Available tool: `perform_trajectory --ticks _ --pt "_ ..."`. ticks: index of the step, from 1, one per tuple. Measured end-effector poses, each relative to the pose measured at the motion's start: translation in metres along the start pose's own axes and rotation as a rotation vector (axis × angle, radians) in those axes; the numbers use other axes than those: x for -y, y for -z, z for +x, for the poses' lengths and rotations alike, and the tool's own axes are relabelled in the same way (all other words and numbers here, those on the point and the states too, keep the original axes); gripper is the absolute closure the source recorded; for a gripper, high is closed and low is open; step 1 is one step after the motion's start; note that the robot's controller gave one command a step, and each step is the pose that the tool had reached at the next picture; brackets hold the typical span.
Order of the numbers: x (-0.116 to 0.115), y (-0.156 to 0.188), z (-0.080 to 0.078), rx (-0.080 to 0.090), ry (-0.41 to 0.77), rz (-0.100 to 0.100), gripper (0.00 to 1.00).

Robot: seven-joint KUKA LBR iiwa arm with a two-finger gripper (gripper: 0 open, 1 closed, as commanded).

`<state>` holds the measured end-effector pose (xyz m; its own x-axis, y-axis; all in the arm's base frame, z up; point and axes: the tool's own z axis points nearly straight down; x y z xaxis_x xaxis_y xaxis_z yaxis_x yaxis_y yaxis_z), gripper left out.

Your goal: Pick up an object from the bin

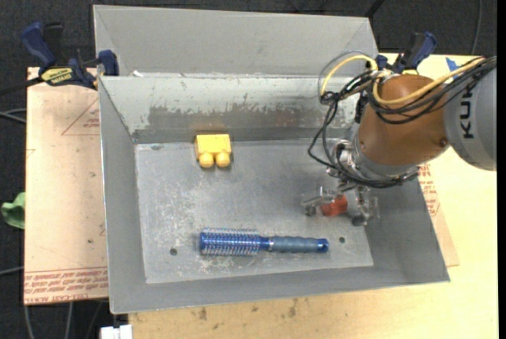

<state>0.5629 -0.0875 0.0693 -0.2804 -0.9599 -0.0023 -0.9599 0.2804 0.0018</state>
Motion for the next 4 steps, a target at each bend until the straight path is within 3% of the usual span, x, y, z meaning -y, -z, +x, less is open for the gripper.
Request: perform_trajectory --ticks 1,2,3,4 --pt "0.050 0.019 0.027 0.008 -0.212 0.002 0.00" --pt "0.024 0.001 0.008 0.004 0.164 0.002 0.00" --pt "0.025 0.001 0.011 0.002 0.161 0.003 1.00" --pt "-0.069 0.077 0.056 -0.002 0.802 -0.001 1.00"
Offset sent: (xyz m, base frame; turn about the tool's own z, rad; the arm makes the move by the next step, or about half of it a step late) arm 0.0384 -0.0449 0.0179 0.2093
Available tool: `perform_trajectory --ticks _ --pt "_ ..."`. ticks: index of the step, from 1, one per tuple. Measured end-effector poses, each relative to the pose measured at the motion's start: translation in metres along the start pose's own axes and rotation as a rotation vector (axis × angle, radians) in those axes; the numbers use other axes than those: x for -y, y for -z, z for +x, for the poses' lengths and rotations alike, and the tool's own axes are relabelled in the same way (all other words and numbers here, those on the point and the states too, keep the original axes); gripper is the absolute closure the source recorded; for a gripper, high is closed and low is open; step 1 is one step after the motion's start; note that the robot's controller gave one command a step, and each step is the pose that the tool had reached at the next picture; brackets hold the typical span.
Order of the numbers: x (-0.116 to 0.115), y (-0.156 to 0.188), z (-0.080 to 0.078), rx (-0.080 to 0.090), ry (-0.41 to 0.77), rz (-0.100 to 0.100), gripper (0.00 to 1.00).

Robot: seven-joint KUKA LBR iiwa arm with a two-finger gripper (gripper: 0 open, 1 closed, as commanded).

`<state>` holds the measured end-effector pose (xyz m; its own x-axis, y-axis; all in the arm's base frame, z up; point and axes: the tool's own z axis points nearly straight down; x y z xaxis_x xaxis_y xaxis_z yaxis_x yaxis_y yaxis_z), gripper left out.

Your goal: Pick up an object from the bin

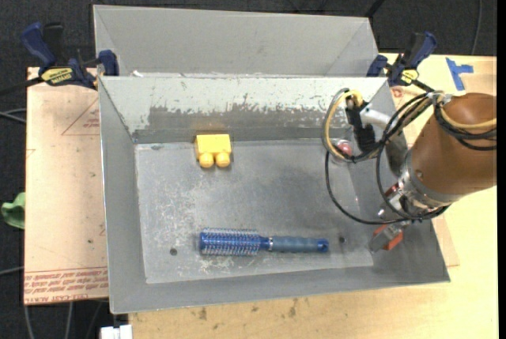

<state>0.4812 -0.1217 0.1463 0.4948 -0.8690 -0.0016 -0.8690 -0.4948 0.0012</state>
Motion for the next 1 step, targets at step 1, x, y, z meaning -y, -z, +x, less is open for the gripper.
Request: perform_trajectory --ticks 1 --pt "0.0128 0.0975 0.0139 -0.005 -0.001 0.008 1.00"
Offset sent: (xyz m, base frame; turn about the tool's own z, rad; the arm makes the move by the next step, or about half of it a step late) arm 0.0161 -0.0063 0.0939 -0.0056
